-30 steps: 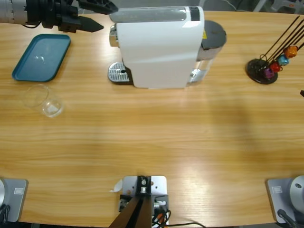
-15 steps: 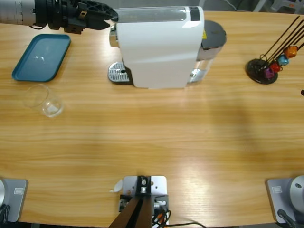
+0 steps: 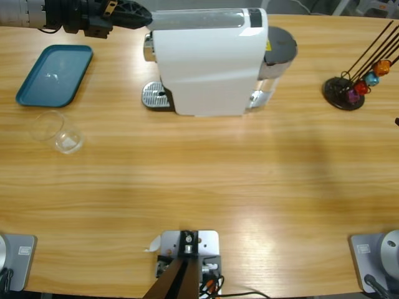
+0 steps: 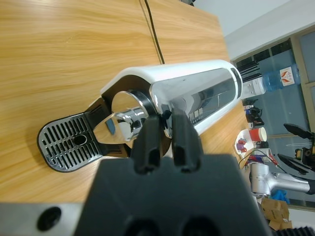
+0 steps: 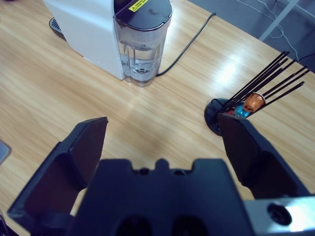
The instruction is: Pour coffee
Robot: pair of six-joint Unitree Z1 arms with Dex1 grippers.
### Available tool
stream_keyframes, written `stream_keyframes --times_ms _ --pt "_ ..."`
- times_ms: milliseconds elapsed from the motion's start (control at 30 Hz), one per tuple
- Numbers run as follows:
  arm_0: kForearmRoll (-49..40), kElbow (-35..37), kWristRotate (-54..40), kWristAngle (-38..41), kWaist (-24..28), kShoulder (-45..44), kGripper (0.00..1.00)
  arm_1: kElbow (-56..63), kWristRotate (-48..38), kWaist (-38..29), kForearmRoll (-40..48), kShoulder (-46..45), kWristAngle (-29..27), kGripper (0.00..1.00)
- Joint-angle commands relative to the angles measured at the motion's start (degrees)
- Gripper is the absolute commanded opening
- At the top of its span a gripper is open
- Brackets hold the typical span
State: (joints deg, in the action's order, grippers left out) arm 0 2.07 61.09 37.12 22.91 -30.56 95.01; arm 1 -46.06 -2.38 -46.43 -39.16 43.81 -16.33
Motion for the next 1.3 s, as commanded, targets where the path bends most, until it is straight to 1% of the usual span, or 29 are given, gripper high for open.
stream_keyframes --times_ms 33,200,400,500,600,833,1000,1100,1133,1167,1200,1233,1300 --pt "2.35 -2.18 -0.06 0.35 0.24 1.49 0.0 2.03 0.45 -0.59 0.67 -0.76 0.86 1.0" --pt "7.55 -1.73 2.33 1.35 -1.11 1.4 0.0 2.03 0.45 -0.59 0.67 -0.76 0.86 1.0" --pt "7.72 -1.08 2.61 1.9 -2.04 -0.06 0.0 2.03 0.45 -0.59 0.67 -0.74 0.86 1.0" --pt "7.74 -0.67 2.61 2.3 -3.41 -1.13 0.0 2.03 0.45 -0.59 0.67 -0.74 0.84 1.0" --pt "7.78 1.14 2.49 4.04 -4.73 -1.06 0.0 2.03 0.45 -0.59 0.67 -0.74 0.86 1.0" --pt "7.32 4.83 2.19 4.69 -5.79 -1.6 0.0 2.03 0.45 -0.59 0.67 -0.78 0.81 1.0" --pt "7.18 5.57 2.21 4.95 -6.05 -1.58 0.0 2.03 0.45 -0.59 0.67 -0.71 0.77 1.0" --pt "9.78 7.33 2.59 7.27 -7.16 -0.25 0.0 2.03 0.45 -0.59 0.67 -0.88 0.77 1.0" --pt "10.98 8.26 2.31 8.43 -7.47 0.33 0.202 2.05 0.43 -0.59 0.63 -0.94 0.75 1.0" --pt "11.68 9.07 1.79 8.82 -7.84 0.47 0.614 2.19 0.24 -0.59 0.79 -1.46 0.7 1.0" --pt "12.93 9.12 0.4 8.17 -8.39 -0.07 0.921 1.96 -0.34 -0.59 0.86 -2.48 0.63 1.0" --pt "13.05 8.73 -1.03 6.89 -8.81 -1.06 0.987 1.47 -1.54 -0.57 0.93 -3.75 0.17 1.0" --pt "12.36 5.97 -8.3 2.49 -9.48 -4.59 0.989 -0.55 -2.51 -0.57 -0.3 -5.03 -2.6 1.0"
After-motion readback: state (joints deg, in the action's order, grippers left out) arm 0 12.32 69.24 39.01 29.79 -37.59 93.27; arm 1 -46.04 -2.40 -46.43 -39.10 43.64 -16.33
